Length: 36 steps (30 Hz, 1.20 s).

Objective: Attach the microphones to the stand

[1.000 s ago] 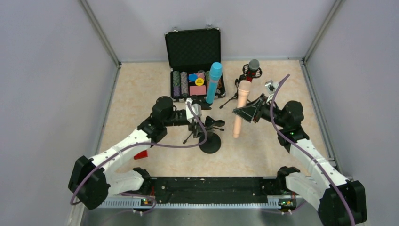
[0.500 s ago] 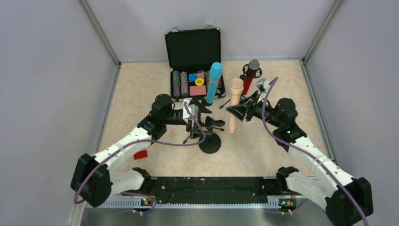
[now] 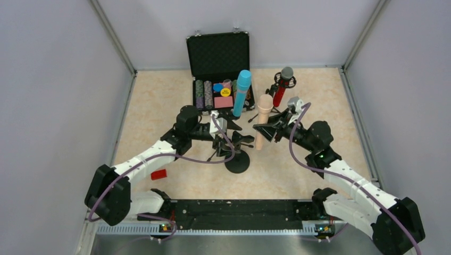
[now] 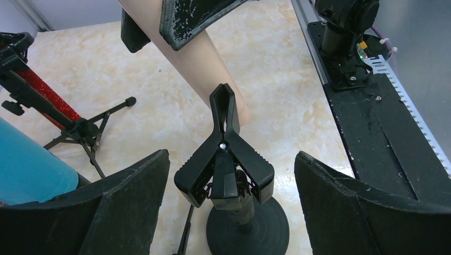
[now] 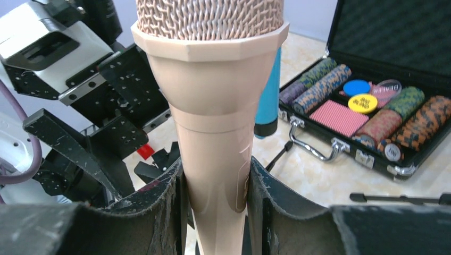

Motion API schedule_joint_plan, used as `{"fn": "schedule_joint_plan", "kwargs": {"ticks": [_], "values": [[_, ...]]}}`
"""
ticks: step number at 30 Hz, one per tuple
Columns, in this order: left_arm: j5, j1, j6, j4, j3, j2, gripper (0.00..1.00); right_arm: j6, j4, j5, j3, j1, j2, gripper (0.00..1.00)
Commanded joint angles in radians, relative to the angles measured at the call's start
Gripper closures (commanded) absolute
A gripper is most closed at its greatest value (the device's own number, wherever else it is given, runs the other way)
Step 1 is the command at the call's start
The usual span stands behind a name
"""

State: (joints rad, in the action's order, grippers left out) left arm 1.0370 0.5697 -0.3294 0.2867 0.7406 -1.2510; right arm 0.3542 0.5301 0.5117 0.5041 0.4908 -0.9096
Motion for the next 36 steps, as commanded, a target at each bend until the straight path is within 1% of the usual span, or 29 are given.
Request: {"fn": "schedule_joint_plan", "kwargs": {"ticks": [1, 6, 10, 12, 20, 28, 29, 30, 31, 32, 34, 36], "values": [[0.028, -0.005, -0.018, 0.071, 0.024, -0.004, 0.09, -0.072, 0.169, 0.003, -0.015, 0.032, 0.031, 1.00], [-0.003, -0.005, 0.004, 0.097, 0.025, -0.011, 0.11, -0.097, 0.207, -0.028, -0.051, 0.045, 0.070, 1.00], [0.012, -0.005, 0.021, 0.151, 0.014, -0.015, 0.13, -0.109, 0.210, -0.024, -0.068, 0.046, 0.103, 1.00], [0.014, -0.004, 0.014, 0.146, 0.018, -0.021, 0.16, -0.109, 0.213, -0.010, -0.071, 0.047, 0.110, 1.00], [0.024, -0.004, -0.020, 0.101, 0.038, -0.044, 0.17, -0.104, 0.289, 0.046, -0.097, 0.046, 0.109, 1.00], [0.023, -0.005, -0.040, 0.062, 0.050, -0.048, 0.27, -0.100, 0.330, 0.064, -0.107, 0.055, 0.091, 1.00], [0.023, -0.004, -0.040, 0.061, 0.051, -0.047, 0.31, -0.102, 0.332, 0.062, -0.105, 0.056, 0.088, 1.00], [0.024, -0.005, -0.041, 0.060, 0.051, -0.044, 0.42, -0.101, 0.337, 0.061, -0.107, 0.058, 0.084, 1.00], [0.032, -0.005, -0.049, 0.051, 0.056, -0.046, 0.87, -0.101, 0.343, 0.059, -0.106, 0.060, 0.079, 1.00], [0.042, -0.005, -0.067, 0.027, 0.062, -0.047, 1.00, -0.101, 0.352, 0.057, -0.105, 0.062, 0.074, 1.00], [0.068, -0.005, -0.101, -0.033, 0.081, -0.047, 1.00, -0.106, 0.371, 0.043, -0.106, 0.073, 0.058, 1.00], [0.069, -0.005, -0.097, -0.055, 0.083, -0.042, 1.00, -0.127, 0.383, 0.021, -0.109, 0.091, 0.046, 1.00]]}}
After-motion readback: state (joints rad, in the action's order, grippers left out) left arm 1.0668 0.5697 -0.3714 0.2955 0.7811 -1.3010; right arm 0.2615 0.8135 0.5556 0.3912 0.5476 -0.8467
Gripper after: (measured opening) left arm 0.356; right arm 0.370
